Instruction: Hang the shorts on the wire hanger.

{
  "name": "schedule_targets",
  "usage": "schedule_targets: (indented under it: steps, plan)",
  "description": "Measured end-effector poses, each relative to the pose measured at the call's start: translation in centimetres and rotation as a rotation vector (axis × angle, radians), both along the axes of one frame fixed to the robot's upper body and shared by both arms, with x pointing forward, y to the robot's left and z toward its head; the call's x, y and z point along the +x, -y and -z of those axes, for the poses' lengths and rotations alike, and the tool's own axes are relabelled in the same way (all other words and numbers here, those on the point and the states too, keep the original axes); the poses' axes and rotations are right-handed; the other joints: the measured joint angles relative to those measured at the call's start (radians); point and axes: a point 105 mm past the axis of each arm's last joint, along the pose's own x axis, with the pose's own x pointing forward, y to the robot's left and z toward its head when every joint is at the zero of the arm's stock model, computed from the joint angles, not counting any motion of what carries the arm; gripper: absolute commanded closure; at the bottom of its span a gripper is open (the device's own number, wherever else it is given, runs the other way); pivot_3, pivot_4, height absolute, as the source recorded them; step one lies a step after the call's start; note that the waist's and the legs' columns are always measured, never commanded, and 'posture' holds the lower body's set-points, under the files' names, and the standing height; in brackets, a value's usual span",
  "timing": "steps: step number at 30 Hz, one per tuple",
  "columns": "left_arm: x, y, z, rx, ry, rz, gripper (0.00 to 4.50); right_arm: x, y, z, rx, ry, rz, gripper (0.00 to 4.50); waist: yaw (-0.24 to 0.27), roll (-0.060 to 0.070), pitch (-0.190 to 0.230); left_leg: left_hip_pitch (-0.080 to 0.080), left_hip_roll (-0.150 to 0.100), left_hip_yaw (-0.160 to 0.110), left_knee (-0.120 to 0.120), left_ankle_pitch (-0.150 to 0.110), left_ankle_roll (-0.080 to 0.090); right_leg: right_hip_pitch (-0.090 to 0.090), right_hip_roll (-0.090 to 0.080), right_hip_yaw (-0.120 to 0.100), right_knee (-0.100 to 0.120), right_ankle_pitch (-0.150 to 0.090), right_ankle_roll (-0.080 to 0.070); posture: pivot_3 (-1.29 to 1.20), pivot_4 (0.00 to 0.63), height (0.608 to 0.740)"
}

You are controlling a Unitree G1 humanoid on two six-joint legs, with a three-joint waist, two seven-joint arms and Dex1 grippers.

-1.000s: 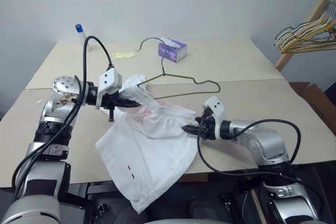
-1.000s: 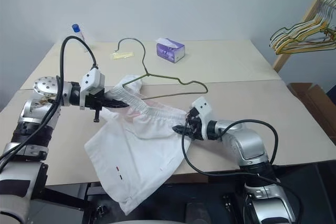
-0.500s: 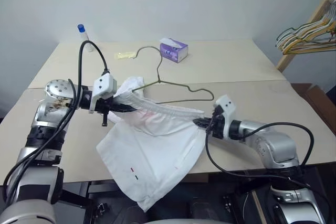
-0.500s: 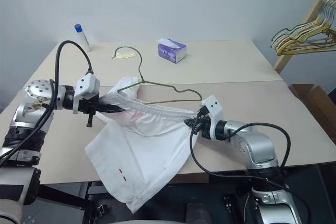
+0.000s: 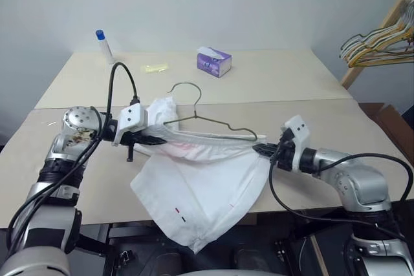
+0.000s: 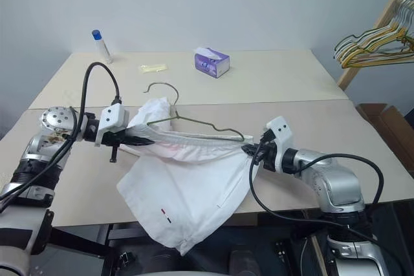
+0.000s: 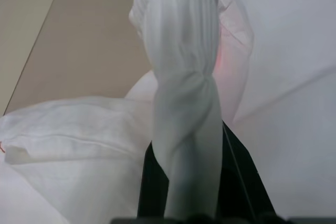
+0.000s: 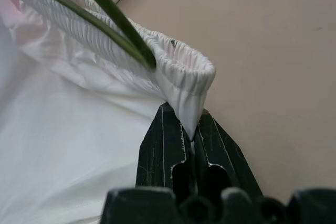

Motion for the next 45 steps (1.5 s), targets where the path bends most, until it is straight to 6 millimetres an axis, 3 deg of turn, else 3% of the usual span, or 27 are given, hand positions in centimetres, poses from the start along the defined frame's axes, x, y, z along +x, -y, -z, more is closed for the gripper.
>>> schedule_targets:
  steps: [6, 14, 26, 31, 36, 40, 43, 45]
  plan:
    - [0.0, 0.2, -0.6, -0.069, -0.007, 0.003, 4.5, -0.3, 0.0, 0.0, -0.001, 0.001, -0.006, 4.48, -0.002, 0.0, 0.0, 0.0, 0.0, 0.0, 0.0, 0.0, 0.0, 0.0, 0.0, 0.0, 0.0, 0.0, 0.0, -0.04, 0.0, 0.74]
    - [-0.3, 0.1, -0.4, -0.036, 0.007, 0.031, 4.5, -0.3, 0.0, -0.1, 0.001, 0.005, -0.008, 4.48, -0.001, 0.0, 0.0, 0.0, 0.0, 0.0, 0.0, 0.0, 0.0, 0.0, 0.0, 0.0, 0.0, 0.0, 0.0, -0.04, 0.0, 0.74]
    - [-0.6, -0.6, 1.5, 0.071, -0.035, 0.023, 4.5, -0.4, 0.1, -0.2, -0.005, 0.005, -0.016, 4.48, -0.001, 0.0, 0.0, 0.0, 0.0, 0.0, 0.0, 0.0, 0.0, 0.0, 0.0, 0.0, 0.0, 0.0, 0.0, -0.04, 0.0, 0.74]
    - [-0.4, -1.3, 2.9, 0.21, 0.041, 0.037, 4.5, -0.4, 0.3, -0.4, -0.015, 0.009, -0.026, 4.48, 0.0, 0.0, 0.0, 0.001, 0.0, 0.001, 0.0, 0.0, 0.0, 0.0, 0.0, 0.0, 0.0, 0.0, 0.0, -0.04, 0.0, 0.74]
    - [0.3, -1.8, 3.9, 0.247, 0.053, -0.002, 4.5, -0.3, -0.7, -1.3, -0.03, 0.047, -0.066, 4.48, -0.001, 0.0, 0.0, 0.0, 0.0, 0.0, 0.0, 0.0, 0.0, 0.0, 0.0, 0.0, 0.0, 0.0, 0.0, -0.05, 0.0, 0.74]
    - [1.2, -0.2, 3.6, 0.186, 0.035, -0.029, 4.5, -0.5, -2.9, -3.9, -0.06, 0.157, -0.147, 4.48, 0.002, 0.0, 0.0, 0.0, 0.0, 0.0, 0.0, 0.0, 0.0, 0.0, 0.0, 0.0, 0.0, 0.0, 0.0, -0.05, 0.0, 0.74]
    - [1.5, 1.2, 3.6, 0.129, -0.007, -0.035, 4.5, -1.1, -4.5, -4.4, -0.093, 0.2, -0.21, 4.48, -0.001, 0.0, 0.0, -0.001, 0.0, 0.0, 0.0, 0.0, 0.0, 0.0, 0.0, -0.001, 0.0, 0.0, 0.0, -0.06, 0.0, 0.74]
    - [1.6, 1.5, 3.5, 0.117, -0.024, -0.043, 4.5, -1.5, -5.2, -4.1, -0.121, 0.207, -0.24, 3.91, -0.002, 0.0, 0.0, -0.001, 0.0, 0.0, 0.0, 0.0, 0.0, 0.0, 0.0, -0.001, 0.0, 0.0, 0.0, -0.06, 0.0, 0.74]
